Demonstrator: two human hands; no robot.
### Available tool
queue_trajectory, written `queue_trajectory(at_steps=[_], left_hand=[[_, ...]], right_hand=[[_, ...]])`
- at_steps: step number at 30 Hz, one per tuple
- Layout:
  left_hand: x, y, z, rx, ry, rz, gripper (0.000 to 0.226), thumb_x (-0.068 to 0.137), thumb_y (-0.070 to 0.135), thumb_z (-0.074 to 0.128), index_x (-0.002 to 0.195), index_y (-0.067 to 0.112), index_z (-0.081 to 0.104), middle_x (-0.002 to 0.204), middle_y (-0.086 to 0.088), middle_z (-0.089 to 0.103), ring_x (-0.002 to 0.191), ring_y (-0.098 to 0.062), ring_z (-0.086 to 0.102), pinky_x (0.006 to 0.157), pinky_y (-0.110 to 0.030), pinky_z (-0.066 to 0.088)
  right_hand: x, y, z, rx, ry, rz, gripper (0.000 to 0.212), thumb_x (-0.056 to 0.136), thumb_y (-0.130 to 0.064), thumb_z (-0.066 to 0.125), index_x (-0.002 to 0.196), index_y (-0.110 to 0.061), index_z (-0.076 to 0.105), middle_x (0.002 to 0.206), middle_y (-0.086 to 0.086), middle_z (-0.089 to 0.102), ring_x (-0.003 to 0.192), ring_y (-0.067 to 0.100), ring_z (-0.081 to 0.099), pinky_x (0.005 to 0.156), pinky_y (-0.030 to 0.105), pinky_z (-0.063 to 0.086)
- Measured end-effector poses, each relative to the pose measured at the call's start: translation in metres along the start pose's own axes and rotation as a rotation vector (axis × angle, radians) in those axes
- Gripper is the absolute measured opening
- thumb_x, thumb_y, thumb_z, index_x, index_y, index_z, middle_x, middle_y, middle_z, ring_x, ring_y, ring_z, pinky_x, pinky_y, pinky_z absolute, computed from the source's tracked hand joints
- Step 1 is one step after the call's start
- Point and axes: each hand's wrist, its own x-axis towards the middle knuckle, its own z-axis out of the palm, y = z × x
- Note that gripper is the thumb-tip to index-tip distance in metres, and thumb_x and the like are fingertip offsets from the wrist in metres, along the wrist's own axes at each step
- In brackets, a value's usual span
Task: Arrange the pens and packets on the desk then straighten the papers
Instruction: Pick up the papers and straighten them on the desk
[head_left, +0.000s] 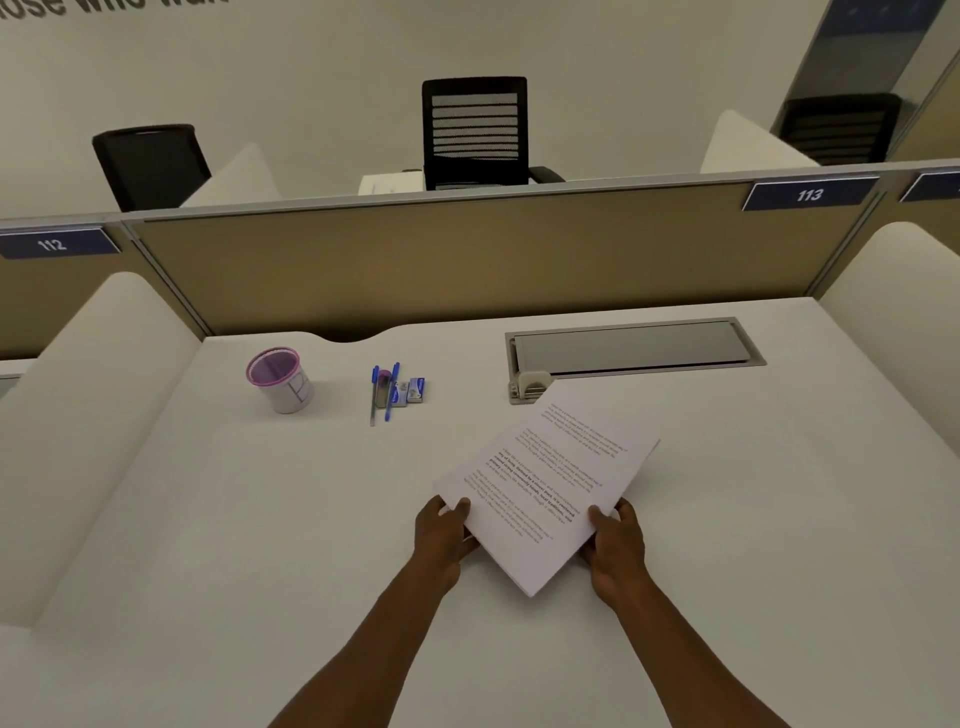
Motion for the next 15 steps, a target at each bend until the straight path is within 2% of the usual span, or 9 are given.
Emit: queue_trajectory(at_steps=[2, 5, 7, 9, 12, 15], left_hand=[[0.004, 0.000, 0.004, 0.049, 0.020, 0.045, 0.037, 0.097, 0.000, 0.053, 0.132, 0.011, 0.054, 0.121, -0.015, 0.065, 0.103, -0.032, 0.066, 0.069, -0.039, 0.060], [0.011, 0.006, 0.006, 0.125, 0.024, 0.100, 0.040, 0.096, -0.003, 0.051, 0.134, 0.010, 0.053, 0.118, -0.013, 0.066, 0.100, -0.031, 0.066, 0.073, -0.041, 0.059], [0.015, 0.013, 0.004, 0.176, -0.003, 0.136, 0.042, 0.096, -0.003, 0.051, 0.136, 0.010, 0.052, 0.118, -0.014, 0.065, 0.098, -0.029, 0.066, 0.073, -0.040, 0.058], [0.021, 0.021, 0.000, 0.237, -0.027, 0.157, 0.043, 0.096, -0.002, 0.053, 0.137, 0.011, 0.050, 0.120, -0.015, 0.064, 0.096, -0.027, 0.067, 0.073, -0.039, 0.058], [0.028, 0.033, -0.009, 0.339, -0.064, 0.160, 0.043, 0.096, 0.001, 0.055, 0.137, 0.010, 0.050, 0.116, -0.014, 0.067, 0.093, -0.024, 0.069, 0.066, -0.034, 0.059], [0.031, 0.044, -0.014, 0.404, -0.090, 0.117, 0.038, 0.098, 0.003, 0.054, 0.134, 0.014, 0.053, 0.108, -0.009, 0.069, 0.088, -0.019, 0.069, 0.056, -0.027, 0.058]], right_hand=[[-0.001, 0.003, -0.002, -0.013, -0.014, 0.000, 0.031, 0.097, 0.001, 0.052, 0.119, -0.021, 0.057, 0.116, 0.009, 0.068, 0.105, 0.033, 0.065, 0.074, 0.047, 0.060], [0.001, 0.000, -0.007, -0.006, -0.020, -0.013, 0.040, 0.092, 0.007, 0.055, 0.124, -0.017, 0.057, 0.121, 0.010, 0.067, 0.108, 0.031, 0.064, 0.080, 0.045, 0.059], [0.005, -0.006, -0.012, 0.033, -0.006, -0.035, 0.045, 0.089, 0.007, 0.060, 0.127, -0.018, 0.059, 0.121, 0.007, 0.068, 0.108, 0.027, 0.065, 0.076, 0.039, 0.060], [0.012, -0.017, -0.018, 0.082, 0.025, -0.057, 0.043, 0.088, 0.001, 0.066, 0.127, -0.016, 0.062, 0.117, 0.007, 0.071, 0.106, 0.028, 0.067, 0.074, 0.038, 0.061], [0.029, -0.040, -0.030, 0.052, 0.126, -0.049, 0.035, 0.088, -0.018, 0.071, 0.121, -0.007, 0.066, 0.111, 0.014, 0.071, 0.100, 0.034, 0.068, 0.080, 0.045, 0.059], [0.046, -0.062, -0.045, -0.107, 0.184, 0.004, 0.031, 0.089, -0.026, 0.070, 0.113, -0.006, 0.069, 0.095, 0.012, 0.072, 0.079, 0.030, 0.067, 0.067, 0.037, 0.056]])
